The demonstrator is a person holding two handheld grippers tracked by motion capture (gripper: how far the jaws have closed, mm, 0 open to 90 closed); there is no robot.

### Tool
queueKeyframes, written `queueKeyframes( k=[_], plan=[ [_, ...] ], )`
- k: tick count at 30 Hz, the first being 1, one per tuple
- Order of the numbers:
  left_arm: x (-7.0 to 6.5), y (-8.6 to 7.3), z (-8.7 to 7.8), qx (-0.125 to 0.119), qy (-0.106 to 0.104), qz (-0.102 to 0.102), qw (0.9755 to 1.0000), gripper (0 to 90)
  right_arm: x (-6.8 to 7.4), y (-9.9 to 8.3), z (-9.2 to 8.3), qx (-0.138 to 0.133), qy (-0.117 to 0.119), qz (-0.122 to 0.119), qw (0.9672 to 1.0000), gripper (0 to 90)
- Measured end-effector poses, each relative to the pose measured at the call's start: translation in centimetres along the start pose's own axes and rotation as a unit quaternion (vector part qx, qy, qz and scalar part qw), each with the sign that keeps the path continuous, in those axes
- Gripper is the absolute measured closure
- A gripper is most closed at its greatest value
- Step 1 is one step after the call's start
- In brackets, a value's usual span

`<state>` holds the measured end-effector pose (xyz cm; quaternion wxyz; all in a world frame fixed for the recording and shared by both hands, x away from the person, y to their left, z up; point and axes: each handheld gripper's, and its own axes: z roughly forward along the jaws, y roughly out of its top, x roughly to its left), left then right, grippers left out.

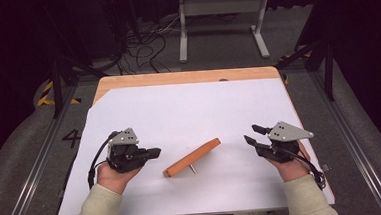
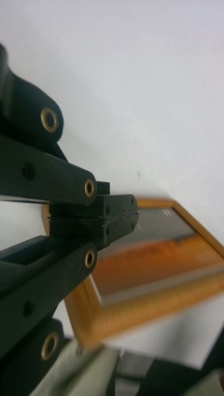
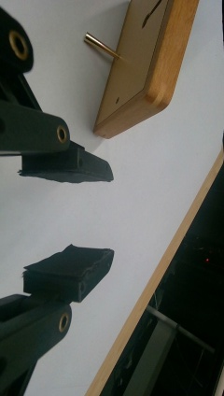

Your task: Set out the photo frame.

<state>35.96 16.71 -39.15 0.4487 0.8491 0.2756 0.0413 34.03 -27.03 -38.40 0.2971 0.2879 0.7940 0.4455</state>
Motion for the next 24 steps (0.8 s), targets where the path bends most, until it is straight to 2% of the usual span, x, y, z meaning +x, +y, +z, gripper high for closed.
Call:
queueKeyframes(
  k=[3,4,6,9,13,16,20,24],
  plan=[
    [0.8,-0.9,1.1,0.005,0.008,-0.01,0.9999,89.9,0.0,0.0,0.0,0.0,0.002,0.003,1.0,56.0],
    [0.9,-1.1,1.4,0.008,0.018,-0.013,0.9997,89.9,0.0,0.0,0.0,0.001,0.003,0.003,1.0,56.0],
    [1.3,-1.5,1.7,0.023,0.041,-0.006,0.9989,90.0,0.0,0.0,0.0,0.001,0.004,0.003,1.0,56.5],
    [1.7,-1.8,2.4,0.05,0.037,-0.023,0.9978,90.0,-0.1,0.0,0.1,0.001,0.003,0.004,1.0,57.0],
    [2.0,-2.1,3.6,0.1,0.026,-0.039,0.9939,90.0,0.0,-0.1,0.2,0.003,0.004,0.001,1.0,57.0],
    [2.0,-2.2,4.1,0.123,0.018,-0.042,0.9913,90.0,0.0,0.0,0.1,0.002,0.004,0.0,1.0,57.1],
    [1.9,-2.1,4.4,0.138,0.007,-0.038,0.9897,90.0,0.0,0.0,0.1,0.002,0.004,0.001,1.0,57.1],
    [1.3,-2.1,5.2,0.164,-0.013,-0.032,0.9859,90.0,0.0,0.0,0.1,0.001,0.004,0.001,1.0,57.0]
  ],
)
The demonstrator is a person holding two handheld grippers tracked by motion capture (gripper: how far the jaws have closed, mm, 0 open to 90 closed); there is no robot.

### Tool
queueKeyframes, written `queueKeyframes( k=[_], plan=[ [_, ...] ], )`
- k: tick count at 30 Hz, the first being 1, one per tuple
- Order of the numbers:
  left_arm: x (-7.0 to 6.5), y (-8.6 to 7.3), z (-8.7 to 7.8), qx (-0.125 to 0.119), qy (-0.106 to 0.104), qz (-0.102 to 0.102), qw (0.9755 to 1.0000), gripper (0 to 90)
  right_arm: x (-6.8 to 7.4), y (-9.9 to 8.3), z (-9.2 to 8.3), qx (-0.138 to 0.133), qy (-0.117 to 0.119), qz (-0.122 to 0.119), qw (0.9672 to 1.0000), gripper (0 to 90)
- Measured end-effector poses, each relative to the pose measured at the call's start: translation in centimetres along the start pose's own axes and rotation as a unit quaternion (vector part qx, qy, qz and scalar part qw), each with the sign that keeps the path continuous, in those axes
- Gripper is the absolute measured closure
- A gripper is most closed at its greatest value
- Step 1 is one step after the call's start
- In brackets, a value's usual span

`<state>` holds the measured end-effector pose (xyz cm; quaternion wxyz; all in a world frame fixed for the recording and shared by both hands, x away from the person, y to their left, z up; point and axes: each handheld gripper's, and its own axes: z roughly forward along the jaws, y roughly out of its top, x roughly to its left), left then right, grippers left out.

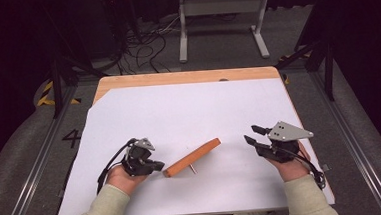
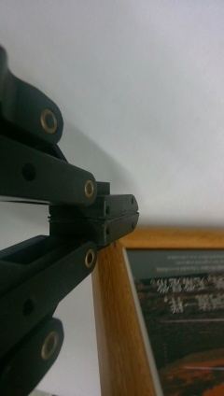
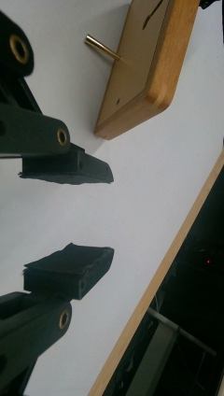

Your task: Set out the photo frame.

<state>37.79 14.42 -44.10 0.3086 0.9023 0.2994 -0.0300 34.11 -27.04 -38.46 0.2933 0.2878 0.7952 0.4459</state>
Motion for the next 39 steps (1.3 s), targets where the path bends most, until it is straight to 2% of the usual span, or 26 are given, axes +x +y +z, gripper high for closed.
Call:
queueKeyframes(
  k=[2,4,7,11,15,17,18,20,22,26,30,32,34,37,39],
  plan=[
    [-0.1,0.1,0.2,0.007,0.0,0.005,1.0,90.0,0.0,0.0,0.0,0.0,0.0,0.0,1.0,57.0],
    [-0.1,0.0,0.2,0.009,-0.015,-0.001,0.9998,90.0,0.0,0.0,0.0,-0.001,0.0,0.0,1.0,57.1],
    [-0.3,0.0,0.4,0.015,-0.034,0.004,0.9993,90.0,0.0,0.1,-0.1,-0.001,0.0,0.0,1.0,57.2],
    [-1.5,0.5,1.3,0.035,-0.063,0.032,0.9969,90.0,0.0,0.1,-0.1,0.0,0.002,0.003,1.0,57.7],
    [-2.7,1.0,1.7,0.037,-0.087,0.049,0.9943,90.0,-0.5,0.1,-0.3,0.001,0.005,0.035,0.9994,62.2],
    [-3.2,1.2,1.8,0.039,-0.093,0.057,0.9933,90.0,-0.6,0.2,-0.3,0.007,0.017,0.048,0.9987,64.6],
    [-3.4,1.3,2.0,0.038,-0.097,0.059,0.9928,90.0,-0.8,0.2,-0.3,0.011,0.025,0.057,0.998,64.6],
    [-3.7,1.5,2.2,0.036,-0.106,0.063,0.9917,90.0,-1.1,0.4,-0.2,0.024,0.043,0.092,0.9946,63.4],
    [-4.0,1.6,2.4,0.036,-0.11,0.064,0.9912,90.0,-1.2,0.6,0.0,0.033,0.056,0.111,0.9917,60.5],
    [-4.3,1.8,2.6,0.03,-0.113,0.067,0.9909,90.0,-0.9,0.9,-0.1,0.039,0.047,0.105,0.9926,59.4],
    [-4.5,1.9,2.7,0.019,-0.116,0.064,0.9911,90.0,-0.3,1.7,-0.3,0.04,0.054,0.1,0.9927,59.1],
    [-4.6,2.0,2.8,0.014,-0.122,0.065,0.9904,90.0,-0.1,2.0,-0.3,0.04,0.057,0.095,0.993,59.1],
    [-4.8,2.1,3.1,0.009,-0.129,0.065,0.9895,90.0,0.1,2.3,-0.4,0.044,0.06,0.103,0.9919,58.7],
    [-5.3,2.3,3.6,0.009,-0.129,0.073,0.989,90.0,0.3,2.7,-0.4,0.054,0.065,0.119,0.9893,56.3],
    [-5.5,2.4,3.8,0.008,-0.134,0.076,0.9881,89.9,0.4,2.8,-0.4,0.054,0.066,0.122,0.9888,55.8]
  ],
)
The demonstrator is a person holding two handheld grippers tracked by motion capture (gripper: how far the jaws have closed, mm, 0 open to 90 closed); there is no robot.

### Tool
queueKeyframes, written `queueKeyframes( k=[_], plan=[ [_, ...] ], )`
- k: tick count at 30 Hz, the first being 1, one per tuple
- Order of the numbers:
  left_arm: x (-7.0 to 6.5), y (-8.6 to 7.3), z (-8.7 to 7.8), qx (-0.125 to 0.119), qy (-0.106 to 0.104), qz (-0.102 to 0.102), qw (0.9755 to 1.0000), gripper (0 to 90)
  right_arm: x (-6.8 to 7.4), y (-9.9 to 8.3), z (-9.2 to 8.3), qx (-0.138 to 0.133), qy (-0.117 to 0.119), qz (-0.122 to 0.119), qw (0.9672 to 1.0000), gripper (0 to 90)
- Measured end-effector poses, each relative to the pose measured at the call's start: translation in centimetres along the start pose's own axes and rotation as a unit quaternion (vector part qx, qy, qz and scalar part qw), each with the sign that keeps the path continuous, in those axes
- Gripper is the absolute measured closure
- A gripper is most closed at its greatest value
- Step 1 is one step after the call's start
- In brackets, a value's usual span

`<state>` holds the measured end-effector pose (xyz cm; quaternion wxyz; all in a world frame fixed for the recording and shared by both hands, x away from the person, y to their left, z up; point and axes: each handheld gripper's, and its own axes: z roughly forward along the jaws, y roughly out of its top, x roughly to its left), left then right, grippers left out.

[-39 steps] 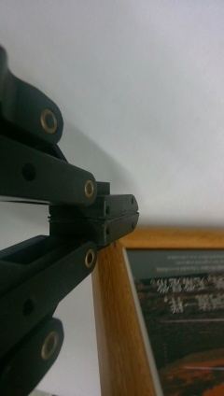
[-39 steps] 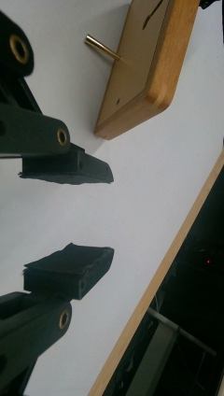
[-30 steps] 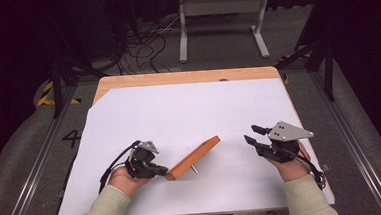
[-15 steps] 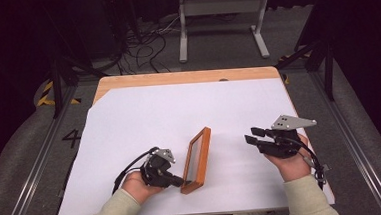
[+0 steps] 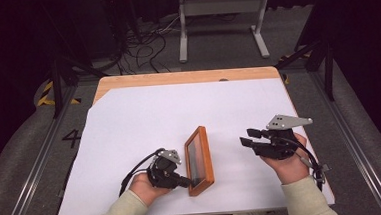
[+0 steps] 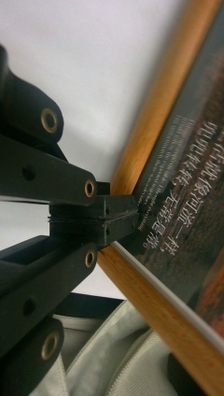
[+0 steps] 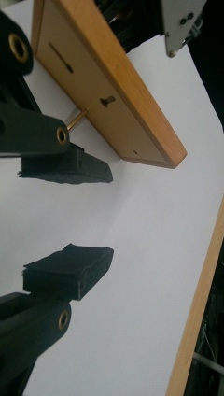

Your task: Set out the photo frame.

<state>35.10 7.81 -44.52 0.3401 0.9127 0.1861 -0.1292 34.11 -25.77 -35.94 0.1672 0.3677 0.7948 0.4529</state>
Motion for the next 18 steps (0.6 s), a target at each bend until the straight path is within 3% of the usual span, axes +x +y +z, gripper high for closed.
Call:
queueKeyframes(
  k=[5,9,12,14,18],
  plan=[
    [-0.5,0.2,0.2,0.004,0.014,0.011,0.9998,89.7,1.0,0.9,0.4,0.02,0.041,0.033,0.9984,53.8],
    [-0.2,-0.1,-1.0,-0.023,0.023,0.008,0.9994,85.9,3.1,2.0,1.3,0.042,0.07,0.035,0.996,51.2],
    [0.0,-0.4,-1.8,-0.041,0.033,-0.001,0.9986,83.8,4.2,2.6,1.8,0.05,0.078,0.035,0.9951,49.2],
    [0.3,-0.7,-2.6,-0.062,0.04,-0.009,0.9972,79.8,4.8,3.0,2.2,0.056,0.08,0.041,0.9944,47.5],
    [1.0,-1.5,-4.6,-0.109,0.058,-0.028,0.992,74.1,5.2,3.7,3.5,0.074,0.082,0.06,0.9921,46.1]
  ],
)
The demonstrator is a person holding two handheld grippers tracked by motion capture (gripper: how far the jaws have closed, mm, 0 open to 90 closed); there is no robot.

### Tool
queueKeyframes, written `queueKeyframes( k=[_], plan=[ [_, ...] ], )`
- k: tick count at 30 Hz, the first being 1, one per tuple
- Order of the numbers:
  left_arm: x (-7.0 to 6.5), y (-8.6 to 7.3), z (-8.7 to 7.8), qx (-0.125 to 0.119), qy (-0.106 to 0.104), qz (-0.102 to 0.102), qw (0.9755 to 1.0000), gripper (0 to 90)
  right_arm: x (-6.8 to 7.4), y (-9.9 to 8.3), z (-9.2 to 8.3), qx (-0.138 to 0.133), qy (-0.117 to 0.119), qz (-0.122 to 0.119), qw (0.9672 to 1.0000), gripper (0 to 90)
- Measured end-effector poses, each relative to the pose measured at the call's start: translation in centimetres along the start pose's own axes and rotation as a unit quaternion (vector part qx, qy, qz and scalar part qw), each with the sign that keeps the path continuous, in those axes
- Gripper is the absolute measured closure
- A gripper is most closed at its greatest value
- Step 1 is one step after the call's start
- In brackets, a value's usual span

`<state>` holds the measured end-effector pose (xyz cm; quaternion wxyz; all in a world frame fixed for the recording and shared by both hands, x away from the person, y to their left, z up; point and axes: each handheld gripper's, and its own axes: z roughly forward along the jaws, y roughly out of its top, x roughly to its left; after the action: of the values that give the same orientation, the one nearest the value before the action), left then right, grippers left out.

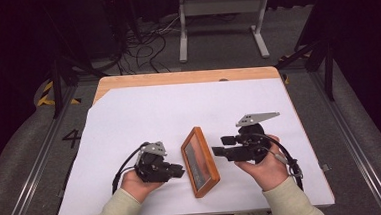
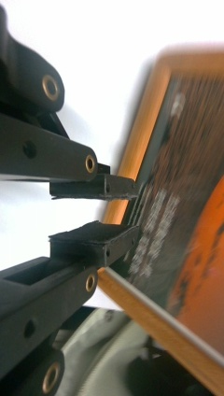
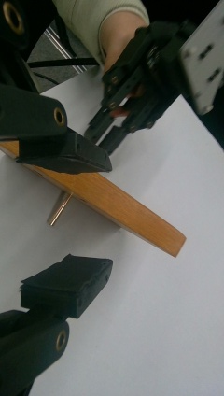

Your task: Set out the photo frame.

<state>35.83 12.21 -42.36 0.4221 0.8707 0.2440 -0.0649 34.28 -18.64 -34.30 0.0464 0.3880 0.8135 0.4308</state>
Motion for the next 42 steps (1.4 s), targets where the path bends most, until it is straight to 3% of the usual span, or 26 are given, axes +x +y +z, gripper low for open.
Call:
queueKeyframes(
  k=[3,9,17,24,30,35,38,39,42],
  plan=[
    [0.8,-0.3,-1.2,-0.024,0.015,-0.013,0.9995,72.5,0.0,0.5,1.3,0.02,0.001,0.017,0.9996,42.9],
    [1.3,-0.7,-2.0,-0.038,0.048,-0.023,0.9979,72.6,0.6,1.1,3.1,0.046,0.007,0.029,0.9985,41.6],
    [1.5,-0.9,-2.0,-0.036,0.054,-0.028,0.9975,72.7,0.8,1.2,5.7,0.089,0.008,0.045,0.995,41.8],
    [1.6,-1.0,-2.0,-0.034,0.056,-0.028,0.9975,73.2,1.0,1.2,6.8,0.114,0.008,0.055,0.9919,49.0],
    [1.7,-1.0,-1.9,-0.032,0.058,-0.031,0.9973,73.9,1.0,1.2,7.9,0.144,0.004,0.079,0.9865,55.5],
    [1.9,-1.1,-2.0,-0.034,0.059,-0.034,0.9971,74.3,1.1,1.5,8.0,0.157,-0.01,0.087,0.9837,59.5],
    [1.9,-1.1,-2.0,-0.032,0.06,-0.032,0.9971,75.0,1.3,1.7,8.0,0.161,-0.02,0.084,0.9832,61.9],
    [1.9,-1.1,-2.0,-0.033,0.063,-0.033,0.9969,75.2,1.6,1.8,7.9,0.161,-0.035,0.077,0.9834,65.7],
    [2.0,-1.1,-2.1,-0.033,0.065,-0.037,0.9967,75.6,1.8,2.1,7.9,0.174,-0.039,0.072,0.9815,67.3]
  ],
)
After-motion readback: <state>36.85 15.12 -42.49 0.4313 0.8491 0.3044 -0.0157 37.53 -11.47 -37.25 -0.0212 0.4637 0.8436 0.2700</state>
